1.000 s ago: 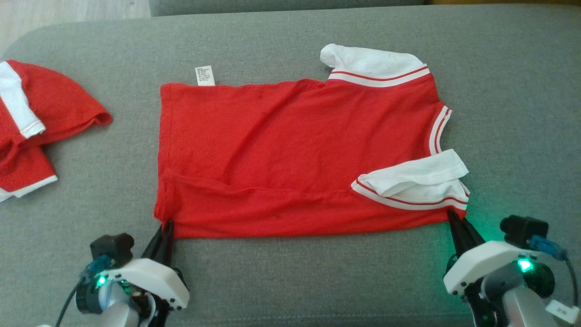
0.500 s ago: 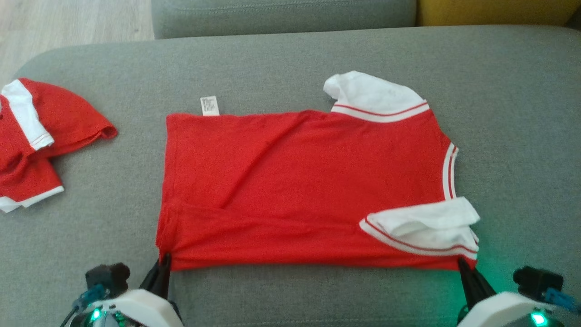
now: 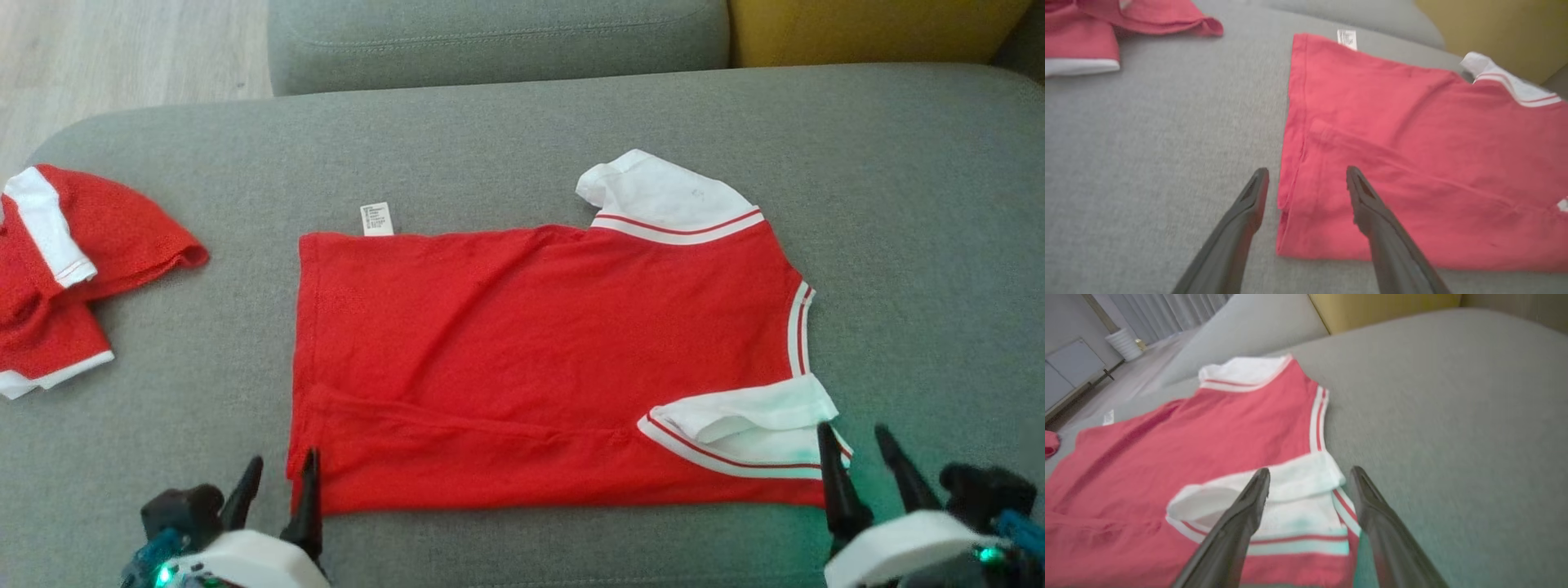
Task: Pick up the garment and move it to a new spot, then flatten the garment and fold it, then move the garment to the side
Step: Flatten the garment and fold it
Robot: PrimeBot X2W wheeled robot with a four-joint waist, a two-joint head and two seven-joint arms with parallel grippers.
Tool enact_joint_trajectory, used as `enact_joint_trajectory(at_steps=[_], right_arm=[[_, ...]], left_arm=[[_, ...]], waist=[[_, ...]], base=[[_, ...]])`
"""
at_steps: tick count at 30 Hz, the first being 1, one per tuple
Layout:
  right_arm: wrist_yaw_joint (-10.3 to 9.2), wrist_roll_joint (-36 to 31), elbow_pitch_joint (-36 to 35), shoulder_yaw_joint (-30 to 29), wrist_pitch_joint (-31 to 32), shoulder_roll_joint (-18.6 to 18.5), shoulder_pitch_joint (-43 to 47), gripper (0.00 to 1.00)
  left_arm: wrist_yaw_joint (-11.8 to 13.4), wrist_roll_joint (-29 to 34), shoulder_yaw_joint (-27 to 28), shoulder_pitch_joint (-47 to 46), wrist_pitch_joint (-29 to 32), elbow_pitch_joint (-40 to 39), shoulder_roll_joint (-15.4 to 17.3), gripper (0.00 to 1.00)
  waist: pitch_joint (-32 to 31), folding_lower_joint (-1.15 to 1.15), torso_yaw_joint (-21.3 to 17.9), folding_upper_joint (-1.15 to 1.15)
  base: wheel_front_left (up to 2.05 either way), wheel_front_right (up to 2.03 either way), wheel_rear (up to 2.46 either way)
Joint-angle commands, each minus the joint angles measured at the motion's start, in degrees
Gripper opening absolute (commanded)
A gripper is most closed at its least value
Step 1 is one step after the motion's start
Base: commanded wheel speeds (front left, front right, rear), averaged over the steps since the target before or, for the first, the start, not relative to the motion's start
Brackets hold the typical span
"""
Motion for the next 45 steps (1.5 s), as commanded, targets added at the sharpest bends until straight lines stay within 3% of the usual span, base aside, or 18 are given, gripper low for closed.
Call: enact_joint_trajectory(at_steps=[1,4,10,19,27,38,45], right_arm=[[-0.05,-0.90,-2.93,1.70,-1.24,-0.87,-3.10,1.00],[-0.05,-3.63,-7.49,3.70,-3.62,-2.08,-4.62,1.00],[-0.05,-4.97,-12.14,5.43,-3.14,-2.55,-4.84,1.00],[-0.05,-4.31,-14.28,5.29,-1.44,-2.13,-4.51,1.00],[-0.05,-3.53,-14.58,6.57,-1.63,-1.70,-7.77,1.00],[-0.05,-2.74,-12.73,8.19,-3.90,-1.25,-12.82,1.00],[-0.05,-2.05,-10.79,9.26,-5.30,-0.97,-14.30,1.00]], left_arm=[[0.41,0.60,2.45,-1.68,-1.47,-2.45,0.13,1.00],[1.57,2.88,2.23,-2.62,-5.23,-5.74,0.02,1.00],[2.27,4.63,1.79,-4.22,-6.82,-8.44,0.09,1.00],[0.32,4.43,-0.14,-10.31,-5.10,-4.83,-0.18,1.00],[-3.06,3.43,-0.68,-25.46,-3.29,6.92,-0.78,1.00],[-7.51,-0.02,0.82,-46.86,0.60,31.06,-1.21,1.00],[-8.20,-1.16,1.41,-53.64,2.09,42.54,-0.97,1.00]], waist=[[-0.09,0.00,0.03,0.00],[-0.58,0.00,0.26,0.00],[-1.03,0.00,0.64,0.00],[1.42,0.00,0.91,0.00],[7.50,0.00,-0.52,0.00],[14.93,0.00,-2.13,0.00],[16.11,0.00,-2.82,0.00]], base=[[0.00,0.00,0.00],[0.00,0.00,0.00],[0.00,0.00,0.00],[0.00,0.00,0.00],[0.00,0.00,0.00],[0.00,0.00,0.00],[0.00,0.00,0.00]])
